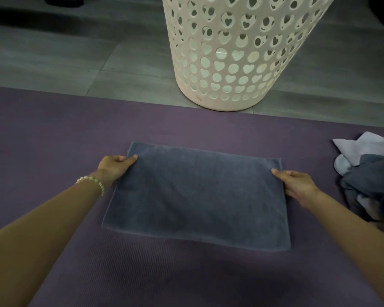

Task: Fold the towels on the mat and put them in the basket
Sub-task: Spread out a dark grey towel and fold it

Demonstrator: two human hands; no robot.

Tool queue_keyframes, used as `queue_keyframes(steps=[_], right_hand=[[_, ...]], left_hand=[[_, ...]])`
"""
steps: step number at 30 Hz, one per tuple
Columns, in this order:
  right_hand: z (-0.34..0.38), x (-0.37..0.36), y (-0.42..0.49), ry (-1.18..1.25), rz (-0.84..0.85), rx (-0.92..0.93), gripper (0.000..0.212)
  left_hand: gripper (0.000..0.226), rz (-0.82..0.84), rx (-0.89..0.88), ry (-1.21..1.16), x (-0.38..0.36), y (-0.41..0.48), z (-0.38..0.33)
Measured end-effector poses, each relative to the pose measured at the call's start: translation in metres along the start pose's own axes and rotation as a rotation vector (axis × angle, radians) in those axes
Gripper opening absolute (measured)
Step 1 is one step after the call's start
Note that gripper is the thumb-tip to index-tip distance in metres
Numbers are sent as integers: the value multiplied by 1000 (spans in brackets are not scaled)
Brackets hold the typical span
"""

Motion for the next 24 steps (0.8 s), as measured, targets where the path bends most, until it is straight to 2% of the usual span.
queue_keyframes(steps=[4, 6, 8, 12, 15, 18, 21, 24], right_hand=[[-25, -1, -44, -189, 166, -47, 17], [-44, 3, -62, -242, 200, -64, 15], [-64, 5, -75, -259, 206, -74, 15], [-86, 14, -81, -233, 60, 31, 24], [-78, 16, -85, -242, -88, 181, 34], [-59, 23, -94, -278, -248, 357, 36], [-56, 28, -94, -288, -305, 407, 38], [-67, 24, -90, -357, -306, 381, 39]], left_hand=[[46, 247, 6, 260, 0, -33, 28], [41, 374, 57, 277, -2, -57, 47], [36, 408, 61, 251, -2, -74, 60], [41, 226, -23, 102, 7, -85, 67], [36, 47, -121, 104, 12, -95, 58], [40, -79, -212, 157, 20, -98, 50], [40, -91, -238, 165, 24, -100, 48], [35, -53, -214, 204, 20, -106, 59]])
Point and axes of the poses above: each hand's wrist, its own y-axis towards the middle knuckle, its own x-axis out of the back of the hand, z = x × y, the point moved 10 cm from there along y, towards the middle knuckle, and after that the axes turned 6 degrees about -x, right-handed, at the moved point
